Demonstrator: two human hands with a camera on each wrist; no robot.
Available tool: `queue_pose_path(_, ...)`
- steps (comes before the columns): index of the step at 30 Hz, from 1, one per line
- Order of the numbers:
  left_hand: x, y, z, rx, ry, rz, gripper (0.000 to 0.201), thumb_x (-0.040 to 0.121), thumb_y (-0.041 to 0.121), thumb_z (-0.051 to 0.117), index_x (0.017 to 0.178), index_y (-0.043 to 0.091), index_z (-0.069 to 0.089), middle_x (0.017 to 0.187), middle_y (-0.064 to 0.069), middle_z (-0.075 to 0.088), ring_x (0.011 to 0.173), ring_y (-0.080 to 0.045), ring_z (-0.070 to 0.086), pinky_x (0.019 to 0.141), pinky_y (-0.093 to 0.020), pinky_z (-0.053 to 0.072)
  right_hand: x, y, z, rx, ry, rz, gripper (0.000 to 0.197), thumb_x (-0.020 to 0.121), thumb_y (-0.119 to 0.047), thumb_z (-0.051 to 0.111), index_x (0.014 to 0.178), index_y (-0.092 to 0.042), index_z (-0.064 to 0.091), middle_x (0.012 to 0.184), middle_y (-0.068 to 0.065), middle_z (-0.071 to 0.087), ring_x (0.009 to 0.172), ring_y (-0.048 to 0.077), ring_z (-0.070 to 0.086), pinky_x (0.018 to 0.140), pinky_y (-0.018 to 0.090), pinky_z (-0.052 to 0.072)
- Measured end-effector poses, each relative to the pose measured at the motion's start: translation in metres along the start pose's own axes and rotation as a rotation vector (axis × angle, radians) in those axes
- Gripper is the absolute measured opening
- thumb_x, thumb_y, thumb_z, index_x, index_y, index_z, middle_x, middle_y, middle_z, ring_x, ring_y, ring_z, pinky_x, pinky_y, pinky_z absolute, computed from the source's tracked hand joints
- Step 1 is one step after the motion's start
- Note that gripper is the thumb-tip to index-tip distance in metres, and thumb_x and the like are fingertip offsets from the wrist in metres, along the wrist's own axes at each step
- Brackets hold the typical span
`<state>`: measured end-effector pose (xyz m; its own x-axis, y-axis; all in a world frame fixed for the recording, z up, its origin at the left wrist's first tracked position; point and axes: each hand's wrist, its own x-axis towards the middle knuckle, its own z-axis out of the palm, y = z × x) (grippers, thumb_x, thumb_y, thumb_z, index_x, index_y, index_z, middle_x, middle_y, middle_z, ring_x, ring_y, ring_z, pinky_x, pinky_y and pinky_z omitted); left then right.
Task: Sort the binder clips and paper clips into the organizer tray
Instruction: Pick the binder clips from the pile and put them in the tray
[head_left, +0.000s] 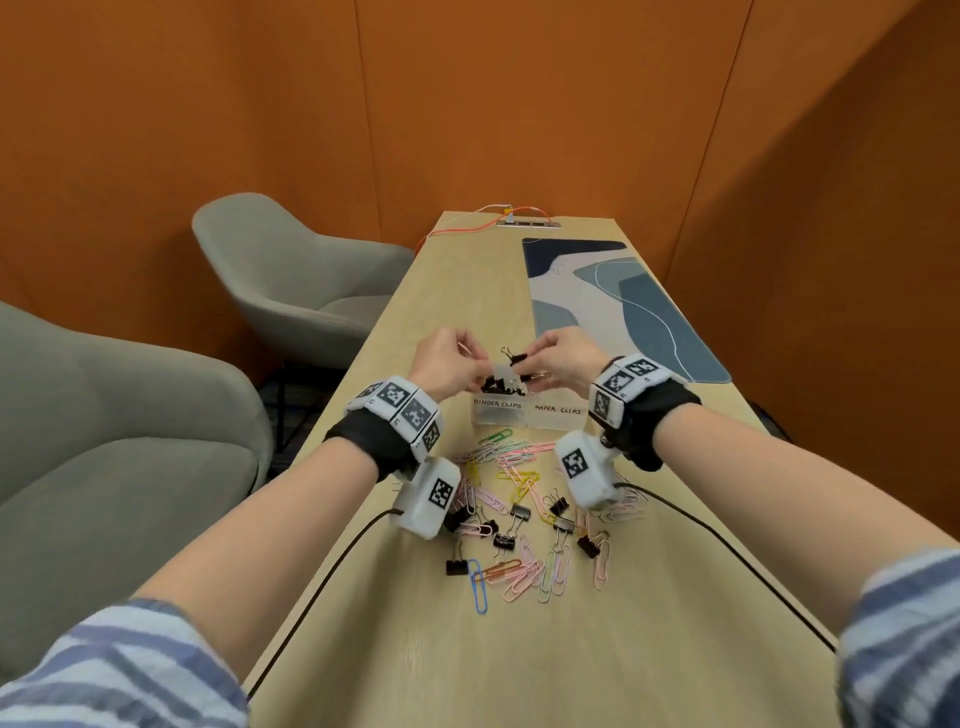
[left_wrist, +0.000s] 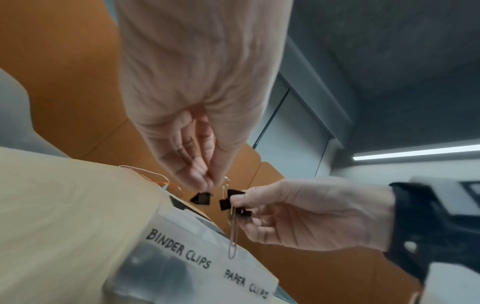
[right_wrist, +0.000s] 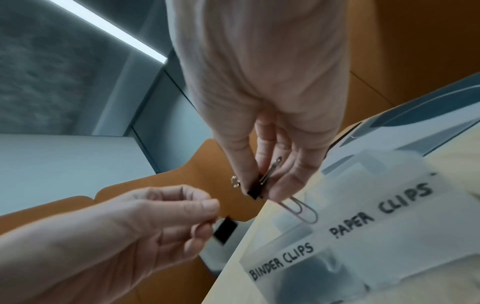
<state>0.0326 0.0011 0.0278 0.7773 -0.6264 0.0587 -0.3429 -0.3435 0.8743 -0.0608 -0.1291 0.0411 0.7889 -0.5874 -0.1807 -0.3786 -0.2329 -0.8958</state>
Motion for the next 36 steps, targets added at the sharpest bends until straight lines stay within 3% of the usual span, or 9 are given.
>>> queue_pose_path(4,0.021,-0.002,0.008,0.097,0.053,0.037,0.027,0.077,0.000,0.069,0.064,0.018,0.053,0.062,-0.003,0.062,0.052,-0.013,0.061,0.069,-0.033,0.058,0.014,-0.003,0.016,-0.055,0.069,0.002,0.019,0.076,0.003,0.070,0.065,-0.009,0.061,0.070,0.009,0.062,0.069,0.026,0.065,0.077,0.038,0.060)
queue_pose_path(6,0.026,-0.005,0.013,0.154,0.008,0.048,0.024,0.077,0.001,0.069,0.066,0.018,0.056,0.071,-0.007,0.066,0.067,-0.021,0.066,0.078,-0.037,0.059,0.012,-0.002,0.019,-0.108,0.080,-0.016,0.006,0.079,-0.001,0.068,0.075,-0.006,0.067,0.071,0.008,0.063,0.075,0.025,0.065,0.082,0.039,0.059)
queue_pose_path(11,0.021,-0.009,0.016,0.234,-0.073,0.117,0.021,0.084,0.001,0.056,0.097,0.010,0.070,0.101,-0.012,0.072,0.095,-0.022,0.066,0.086,-0.031,0.054,-0.003,0.007,0.009,-0.242,0.071,-0.144,0.025,0.084,-0.005,0.056,0.103,-0.011,0.070,0.103,0.014,0.071,0.095,0.026,0.066,0.093,0.039,0.054)
queue_pose_path(17,-0.002,-0.019,0.001,0.373,-0.072,0.194,0.021,0.086,0.005,0.052,0.097,0.015,0.068,0.104,-0.005,0.070,0.095,-0.020,0.063,0.088,-0.032,0.051,-0.032,0.025,-0.015,-0.342,0.091,-0.219,0.039,0.086,0.006,0.039,0.104,-0.012,0.068,0.107,0.011,0.069,0.100,0.023,0.064,0.088,0.040,0.056)
queue_pose_path(20,-0.013,-0.024,0.002,0.471,-0.087,0.253,0.019,0.089,0.008,0.053,0.101,0.012,0.067,0.105,-0.004,0.069,0.088,-0.016,0.059,0.084,-0.028,0.048,-0.045,0.036,-0.024,-0.375,0.052,-0.191,0.033,0.089,0.004,0.041,0.100,-0.013,0.067,0.100,0.008,0.066,0.092,0.023,0.063,0.083,0.038,0.056)
queue_pose_path(24,-0.007,-0.019,0.013,0.619,-0.140,0.334,0.025,0.092,0.011,0.049,0.109,0.012,0.066,0.114,-0.007,0.067,0.104,-0.023,0.061,0.090,-0.032,0.047,-0.056,0.043,-0.021,-0.503,0.041,-0.259,0.027,0.088,0.000,0.047,0.091,-0.016,0.068,0.089,0.001,0.064,0.084,0.017,0.057,0.074,0.030,0.047)
queue_pose_path(29,0.014,-0.005,0.031,0.869,-0.233,0.313,0.030,0.093,0.016,0.044,0.112,0.019,0.067,0.117,-0.005,0.066,0.113,-0.028,0.056,0.099,-0.041,0.042,-0.059,0.051,-0.014,-0.536,0.004,-0.300,0.027,0.086,-0.003,0.047,0.092,-0.016,0.070,0.100,0.007,0.069,0.092,0.021,0.061,0.083,0.034,0.050)
queue_pose_path(33,0.024,-0.001,0.030,0.893,-0.360,0.300,0.027,0.091,0.016,0.047,0.106,0.016,0.069,0.109,-0.005,0.070,0.105,-0.027,0.060,0.093,-0.037,0.043,-0.063,0.060,-0.019,-0.534,-0.022,-0.322,0.024,0.088,-0.006,0.050,0.094,-0.015,0.070,0.097,0.003,0.066,0.085,0.014,0.055,0.072,0.022,0.042)
queue_pose_path(36,0.026,0.000,0.022,0.797,-0.435,0.299,0.023,0.091,0.017,0.053,0.104,0.010,0.069,0.097,-0.005,0.068,0.085,-0.021,0.056,0.073,-0.026,0.043,-0.066,0.068,-0.023,-0.534,-0.048,-0.329,0.023,0.087,-0.006,0.051,0.094,-0.016,0.071,0.096,0.001,0.067,0.084,0.013,0.055,0.068,0.013,0.040)
